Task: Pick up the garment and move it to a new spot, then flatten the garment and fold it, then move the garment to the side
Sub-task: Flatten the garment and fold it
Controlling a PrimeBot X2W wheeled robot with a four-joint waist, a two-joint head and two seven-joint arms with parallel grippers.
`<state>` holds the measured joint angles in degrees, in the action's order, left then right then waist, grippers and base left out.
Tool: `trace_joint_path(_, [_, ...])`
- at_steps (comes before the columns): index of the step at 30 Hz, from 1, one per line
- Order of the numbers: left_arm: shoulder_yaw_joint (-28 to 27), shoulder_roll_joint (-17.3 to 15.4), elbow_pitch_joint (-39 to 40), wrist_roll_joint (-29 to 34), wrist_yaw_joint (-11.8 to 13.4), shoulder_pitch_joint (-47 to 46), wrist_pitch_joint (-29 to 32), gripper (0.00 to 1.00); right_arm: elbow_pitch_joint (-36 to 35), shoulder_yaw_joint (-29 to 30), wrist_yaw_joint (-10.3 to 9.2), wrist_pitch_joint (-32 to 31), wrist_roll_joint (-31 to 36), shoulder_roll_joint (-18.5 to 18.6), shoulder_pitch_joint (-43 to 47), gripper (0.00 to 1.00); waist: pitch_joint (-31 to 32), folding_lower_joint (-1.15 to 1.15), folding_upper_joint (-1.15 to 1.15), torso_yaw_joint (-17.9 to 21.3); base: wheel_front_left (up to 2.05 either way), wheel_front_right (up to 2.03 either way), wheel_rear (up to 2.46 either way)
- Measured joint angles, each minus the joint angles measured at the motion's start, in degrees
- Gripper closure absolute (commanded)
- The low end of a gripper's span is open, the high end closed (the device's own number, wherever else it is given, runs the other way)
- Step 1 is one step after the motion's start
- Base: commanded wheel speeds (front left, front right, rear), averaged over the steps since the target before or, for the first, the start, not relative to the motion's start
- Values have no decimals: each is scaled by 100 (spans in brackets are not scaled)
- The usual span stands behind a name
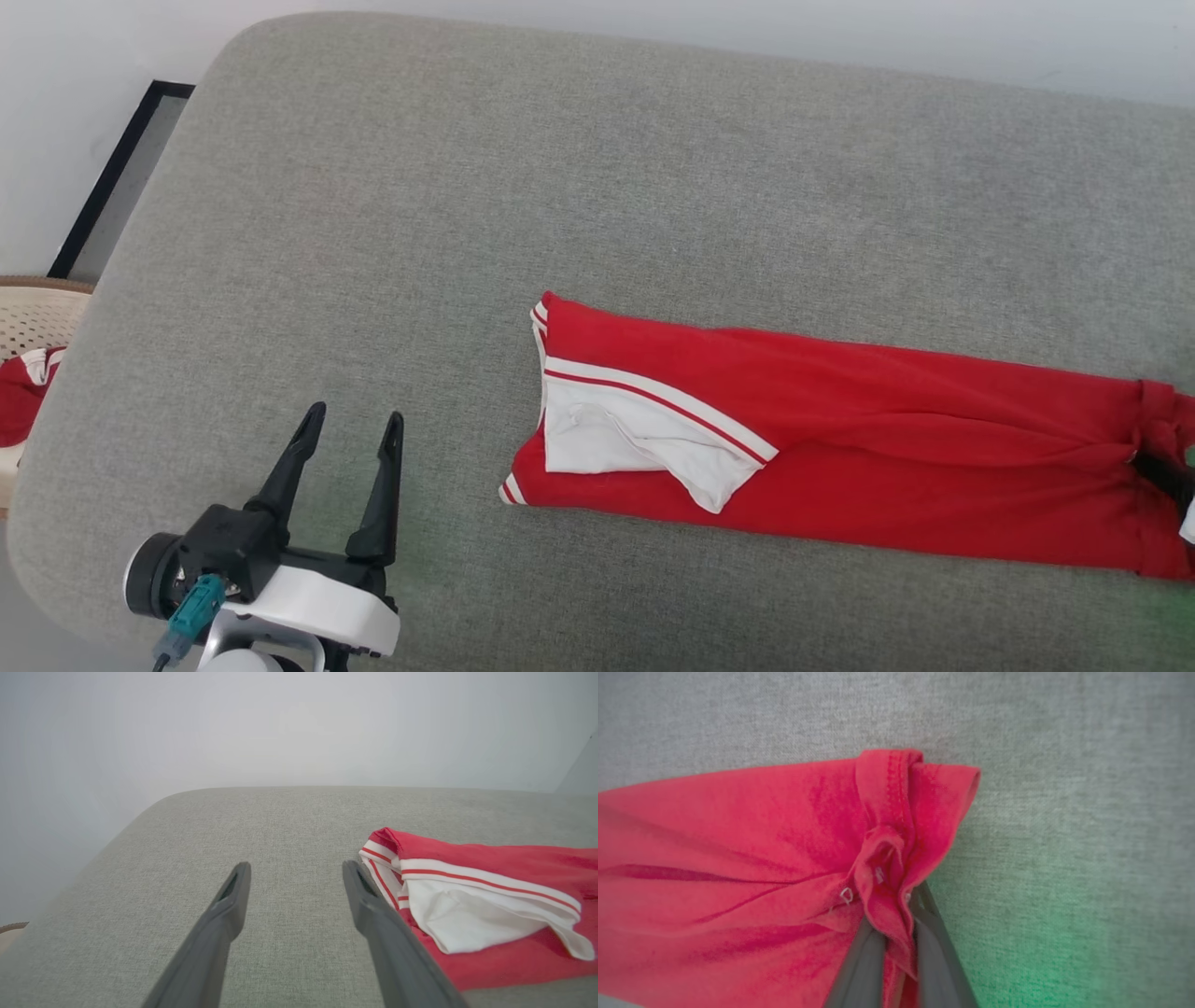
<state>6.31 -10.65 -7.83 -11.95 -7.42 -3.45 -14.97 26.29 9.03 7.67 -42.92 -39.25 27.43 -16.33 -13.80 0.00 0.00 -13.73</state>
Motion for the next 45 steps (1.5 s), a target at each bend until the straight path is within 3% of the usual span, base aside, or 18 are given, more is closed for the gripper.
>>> trace_joint_path(9, [-25,-33,85,-3,-8,10,0,0,-30,67,10,159,-54,49,-90,100,19,0,0,175,0,0,0])
trace_joint_path(21, [-2,-40,-20,92,-8,-119,0,0,-120,1217,-4,148,-1,1001,-6,100,-60,0,0,519,0,0,0])
trace_joint_path(26, [110,-88,-30,38,-8,-237,0,0,-193,1825,-4,15,178,1249,-18,100,-106,0,0,621,0,0,0])
trace_joint_path(29, [113,-99,-65,40,-8,-275,0,0,-250,1901,-18,-4,201,1250,-25,100,-93,0,0,641,0,0,0])
trace_joint_path(38, [118,-123,-168,58,-8,-279,0,0,-1400,1053,-19,-204,-53,825,282,100,98,0,0,631,0,0,0])
trace_joint_path(45, [112,-141,-214,85,-8,-159,0,0,-2615,-100,-19,-390,-157,478,514,100,242,0,0,534,0,0,0])
